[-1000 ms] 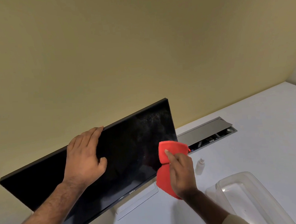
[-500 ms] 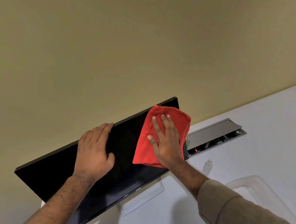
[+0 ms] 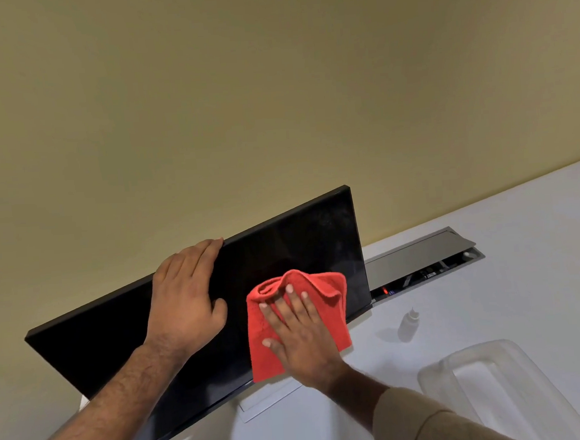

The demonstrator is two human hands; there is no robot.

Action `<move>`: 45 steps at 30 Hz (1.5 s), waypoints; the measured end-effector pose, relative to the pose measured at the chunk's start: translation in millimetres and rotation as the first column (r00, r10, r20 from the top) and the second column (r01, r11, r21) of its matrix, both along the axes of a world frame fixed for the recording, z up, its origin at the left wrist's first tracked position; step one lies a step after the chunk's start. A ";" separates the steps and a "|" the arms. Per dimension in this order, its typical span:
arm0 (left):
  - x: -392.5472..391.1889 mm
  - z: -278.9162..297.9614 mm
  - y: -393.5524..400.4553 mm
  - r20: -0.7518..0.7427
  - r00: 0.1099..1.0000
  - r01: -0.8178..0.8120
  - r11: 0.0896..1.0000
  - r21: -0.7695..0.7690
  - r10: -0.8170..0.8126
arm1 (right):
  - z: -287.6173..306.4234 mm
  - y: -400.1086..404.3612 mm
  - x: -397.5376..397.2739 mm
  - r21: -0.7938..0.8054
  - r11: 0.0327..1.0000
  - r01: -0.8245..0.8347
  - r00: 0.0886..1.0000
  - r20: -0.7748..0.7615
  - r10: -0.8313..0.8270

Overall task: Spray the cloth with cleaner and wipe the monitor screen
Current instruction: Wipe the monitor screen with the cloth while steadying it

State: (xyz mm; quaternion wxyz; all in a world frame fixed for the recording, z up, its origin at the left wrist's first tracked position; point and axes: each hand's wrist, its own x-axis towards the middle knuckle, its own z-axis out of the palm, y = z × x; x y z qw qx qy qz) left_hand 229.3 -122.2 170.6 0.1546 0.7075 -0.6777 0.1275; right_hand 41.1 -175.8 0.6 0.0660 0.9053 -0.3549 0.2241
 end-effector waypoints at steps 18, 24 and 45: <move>3.2 3.4 -0.8 0.000 1.000 0.019 0.999 0.040 -0.019 | 100.6 -84.2 3.7 0.039 0.973 0.226 0.919 0.324 -0.226; 3.6 0.8 1.0 -0.006 1.000 0.007 0.998 0.065 -0.007 | 117.0 -130.0 -45.3 0.359 0.820 0.447 0.693 0.441 -0.571; 1.6 4.5 -0.6 -0.014 1.000 0.015 0.998 0.063 -0.014 | 103.3 -106.6 -25.3 0.081 0.945 0.317 0.879 0.349 -0.325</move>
